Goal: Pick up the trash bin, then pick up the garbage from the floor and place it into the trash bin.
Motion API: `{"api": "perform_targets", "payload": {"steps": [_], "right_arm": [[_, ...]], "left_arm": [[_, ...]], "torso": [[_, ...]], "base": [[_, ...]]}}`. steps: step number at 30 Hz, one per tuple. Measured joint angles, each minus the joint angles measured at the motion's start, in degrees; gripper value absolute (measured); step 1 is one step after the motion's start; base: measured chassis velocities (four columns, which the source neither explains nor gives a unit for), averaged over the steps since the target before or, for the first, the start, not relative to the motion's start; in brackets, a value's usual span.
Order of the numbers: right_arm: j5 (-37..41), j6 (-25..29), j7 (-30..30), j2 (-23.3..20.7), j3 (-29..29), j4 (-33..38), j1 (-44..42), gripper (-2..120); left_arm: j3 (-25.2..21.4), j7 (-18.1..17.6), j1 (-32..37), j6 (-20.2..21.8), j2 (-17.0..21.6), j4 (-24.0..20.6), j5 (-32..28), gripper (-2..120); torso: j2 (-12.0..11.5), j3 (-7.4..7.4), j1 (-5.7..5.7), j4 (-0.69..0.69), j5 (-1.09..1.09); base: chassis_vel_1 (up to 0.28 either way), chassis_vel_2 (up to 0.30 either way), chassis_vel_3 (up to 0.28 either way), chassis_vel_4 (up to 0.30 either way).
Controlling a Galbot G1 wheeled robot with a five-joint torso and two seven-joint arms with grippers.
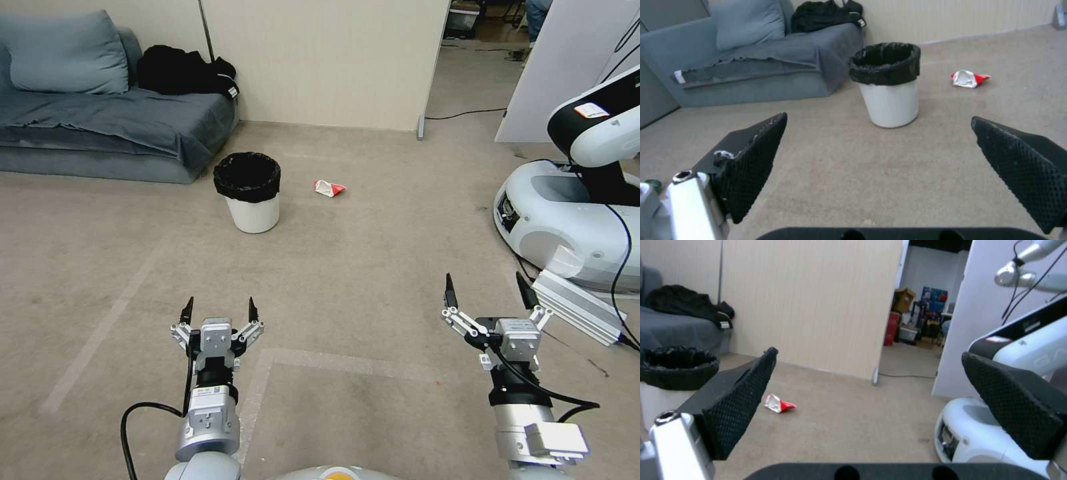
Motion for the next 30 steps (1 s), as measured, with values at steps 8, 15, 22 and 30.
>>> {"api": "perform_targets", "payload": {"steps": [8,15,22,30], "right_arm": [[2.9,-0.5,0.0,0.0,-0.3,-1.1,0.2,100],[3.0,-0.9,-0.1,0.2,-0.4,-1.2,0.4,100],[2.9,-0.9,-0.2,0.1,-0.2,-1.4,0.4,100],[2.6,-1.1,-0.3,0.1,-0.2,-1.9,0.2,100]], "left_arm": [[0.0,0.8,0.0,-0.2,-0.1,0.1,0.3,100],[0.1,1.5,-0.1,-0.5,0.0,0.3,-0.2,100],[0.1,1.6,-0.1,-0.5,0.4,0.4,-0.1,100],[0.1,1.6,-0.2,0.2,0.8,0.3,0.1,100]], "torso": [[0.0,0.0,0.0,0.0,-0.01],[0.0,0.0,0.0,-0.01,-0.01],[0.0,0.0,0.0,-0.01,-0.01],[0.0,0.0,0.0,-0.01,-0.01]], "base": [[0.0,0.0,0.0,0.0],[0.0,0.0,0.0,0.0],[0.0,0.0,0.0,0.0],[-0.021,0.014,0.017,-0.016]]}}
